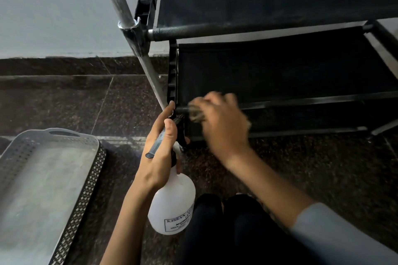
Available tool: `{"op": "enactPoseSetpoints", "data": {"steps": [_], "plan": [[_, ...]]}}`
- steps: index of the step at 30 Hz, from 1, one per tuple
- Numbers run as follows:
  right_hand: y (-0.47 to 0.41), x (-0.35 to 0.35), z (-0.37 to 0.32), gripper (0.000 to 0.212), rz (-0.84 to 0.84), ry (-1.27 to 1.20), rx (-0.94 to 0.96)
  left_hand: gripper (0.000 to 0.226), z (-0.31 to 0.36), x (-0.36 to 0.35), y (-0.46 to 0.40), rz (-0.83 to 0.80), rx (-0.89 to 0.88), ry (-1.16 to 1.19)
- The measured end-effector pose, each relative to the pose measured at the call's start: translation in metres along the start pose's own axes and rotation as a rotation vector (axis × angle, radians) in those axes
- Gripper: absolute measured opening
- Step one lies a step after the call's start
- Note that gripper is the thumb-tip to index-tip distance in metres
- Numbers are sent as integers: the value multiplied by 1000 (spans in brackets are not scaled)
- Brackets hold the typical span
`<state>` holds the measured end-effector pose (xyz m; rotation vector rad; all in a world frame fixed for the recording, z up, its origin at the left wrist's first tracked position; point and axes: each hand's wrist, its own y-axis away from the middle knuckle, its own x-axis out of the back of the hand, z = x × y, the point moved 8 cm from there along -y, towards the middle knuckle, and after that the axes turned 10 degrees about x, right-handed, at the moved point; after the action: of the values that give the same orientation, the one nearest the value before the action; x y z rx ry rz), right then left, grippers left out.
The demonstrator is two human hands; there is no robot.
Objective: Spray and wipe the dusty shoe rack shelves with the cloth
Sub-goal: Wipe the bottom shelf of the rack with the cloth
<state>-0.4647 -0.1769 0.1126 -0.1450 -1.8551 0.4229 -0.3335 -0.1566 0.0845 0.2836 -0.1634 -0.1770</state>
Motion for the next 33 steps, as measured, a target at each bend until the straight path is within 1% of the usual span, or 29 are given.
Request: {"op": "enactPoseSetpoints", "data": {"steps": [1, 3, 6, 8, 11, 12, 13, 14, 16, 18, 20, 22, 23, 25, 27, 28, 29, 30, 31, 32, 33], "plan": [[-5, -10, -18, 29, -18, -14, 73, 59, 2, 0, 0, 5, -20, 15], [-10, -21, -30, 28, -45, -9, 123, 51, 4, 4, -2, 20, -42, 34], [-4, -17, -12, 36, -52, 40, 135, 70, 1, 10, -7, 41, -6, 0], [8, -4, 10, 34, -27, 42, 50, 73, 0, 11, -8, 36, -10, -23], [23, 18, 45, 36, 1, 71, -182, 71, -1, 8, -9, 18, -17, -9], [24, 22, 50, 36, 9, 77, -236, 69, -3, 7, -9, 16, -15, -5], [22, 23, 47, 33, 19, 63, -244, 66, -3, 5, -9, 12, -11, 5], [15, 20, 36, 29, 26, 30, -201, 63, -5, 5, -10, 14, -8, 12], [-2, 3, 0, 23, -3, -39, -43, 58, -5, 4, -11, 23, -6, 34], [-14, -15, -30, 15, -43, -39, 88, 59, -5, 6, -12, 37, -9, 43], [-17, -18, -30, 18, -44, -24, 94, 59, -4, 8, -14, 53, -7, 31], [-12, -12, -3, 27, -72, -41, -6, 58, -2, 10, -14, 67, 8, -5], [-8, -4, 16, 29, -71, -37, -89, 60, -4, 12, -15, 73, 21, -13], [4, 18, 63, 28, -40, 19, -273, 60, -5, 13, -13, 83, 29, -6], [17, 33, 102, 32, -73, 55, -449, 62, -2, 9, -12, 68, 9, -14], [22, 37, 112, 34, -74, 55, -534, 61, 0, 6, -12, 61, 5, -11], [26, 39, 114, 32, -42, 68, -587, 59, 0, 5, -12, 61, 10, -5], [25, 37, 105, 28, 30, 105, -570, 56, -1, 4, -14, 67, 15, -7], [23, 31, 86, 28, 104, 104, -512, 55, -1, 3, -15, 69, 15, -3], [20, 21, 62, 30, 168, 83, -398, 57, -2, 2, -17, 72, 10, 11], [18, 7, 39, 28, 189, 30, -282, 60, -3, 2, -18, 81, 4, 30]]}}
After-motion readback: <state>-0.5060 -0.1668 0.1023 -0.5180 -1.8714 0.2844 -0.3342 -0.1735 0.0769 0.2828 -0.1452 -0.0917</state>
